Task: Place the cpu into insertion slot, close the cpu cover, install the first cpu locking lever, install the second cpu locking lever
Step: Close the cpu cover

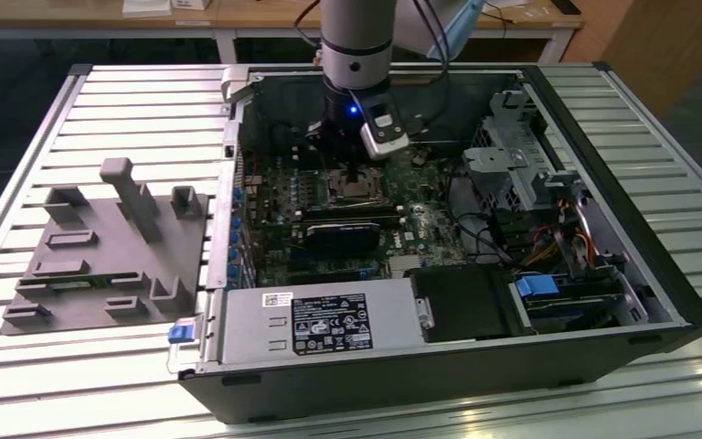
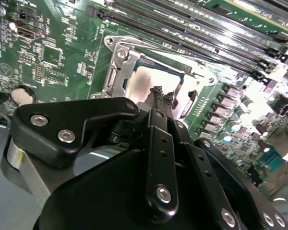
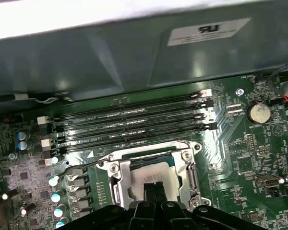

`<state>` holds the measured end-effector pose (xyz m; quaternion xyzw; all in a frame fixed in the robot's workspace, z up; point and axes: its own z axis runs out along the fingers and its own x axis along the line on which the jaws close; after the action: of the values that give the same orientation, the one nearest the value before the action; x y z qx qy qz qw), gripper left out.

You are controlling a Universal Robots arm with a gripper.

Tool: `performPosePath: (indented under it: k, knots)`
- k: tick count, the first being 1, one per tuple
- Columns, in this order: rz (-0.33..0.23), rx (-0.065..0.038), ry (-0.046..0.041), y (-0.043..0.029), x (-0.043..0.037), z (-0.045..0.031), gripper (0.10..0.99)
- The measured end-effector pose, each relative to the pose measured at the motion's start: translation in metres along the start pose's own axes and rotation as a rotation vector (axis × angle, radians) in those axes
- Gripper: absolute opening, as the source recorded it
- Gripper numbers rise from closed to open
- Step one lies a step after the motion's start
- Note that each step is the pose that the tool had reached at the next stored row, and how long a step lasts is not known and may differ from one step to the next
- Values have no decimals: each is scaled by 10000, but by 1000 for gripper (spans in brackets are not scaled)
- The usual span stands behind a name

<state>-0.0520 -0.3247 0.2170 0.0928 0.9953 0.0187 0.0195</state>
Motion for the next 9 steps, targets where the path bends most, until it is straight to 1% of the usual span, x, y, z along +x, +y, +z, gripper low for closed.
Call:
performPosePath:
  k: [9]
  knots:
    - [-298,-12,7,-36,120,22,102]
